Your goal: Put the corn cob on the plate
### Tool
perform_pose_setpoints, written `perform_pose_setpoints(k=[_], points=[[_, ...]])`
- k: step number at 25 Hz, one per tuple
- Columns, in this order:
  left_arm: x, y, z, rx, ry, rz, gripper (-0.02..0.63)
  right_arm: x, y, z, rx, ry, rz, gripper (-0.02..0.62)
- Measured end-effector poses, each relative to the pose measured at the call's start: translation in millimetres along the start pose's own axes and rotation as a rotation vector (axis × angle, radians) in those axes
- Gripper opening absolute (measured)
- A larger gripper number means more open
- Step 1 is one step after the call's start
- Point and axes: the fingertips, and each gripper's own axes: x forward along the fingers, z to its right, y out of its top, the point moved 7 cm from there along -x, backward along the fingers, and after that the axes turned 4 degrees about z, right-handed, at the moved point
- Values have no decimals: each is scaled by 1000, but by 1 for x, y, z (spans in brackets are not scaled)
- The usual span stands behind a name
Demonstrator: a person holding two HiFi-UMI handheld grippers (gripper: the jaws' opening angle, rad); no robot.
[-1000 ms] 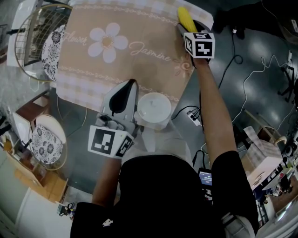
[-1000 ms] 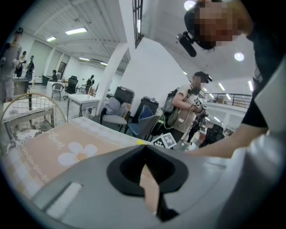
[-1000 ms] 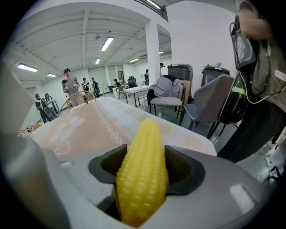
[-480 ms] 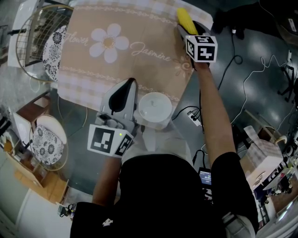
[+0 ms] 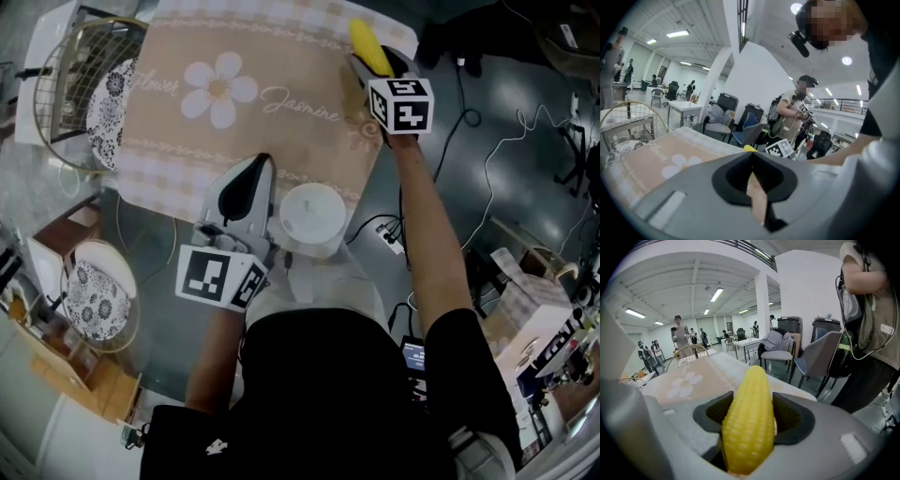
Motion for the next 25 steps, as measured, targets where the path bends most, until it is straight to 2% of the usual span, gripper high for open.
perform_pose_setpoints(k=[9, 14, 25], points=[[-8, 6, -5, 29, -34, -23, 8, -38, 2, -29, 12, 1, 21, 261], [-13, 15, -6, 34, -83, -25, 8, -65, -1, -49, 49, -1, 49, 261], [-28, 13, -22, 72, -147, -82, 8, -104, -21, -89, 79, -32, 46, 260]])
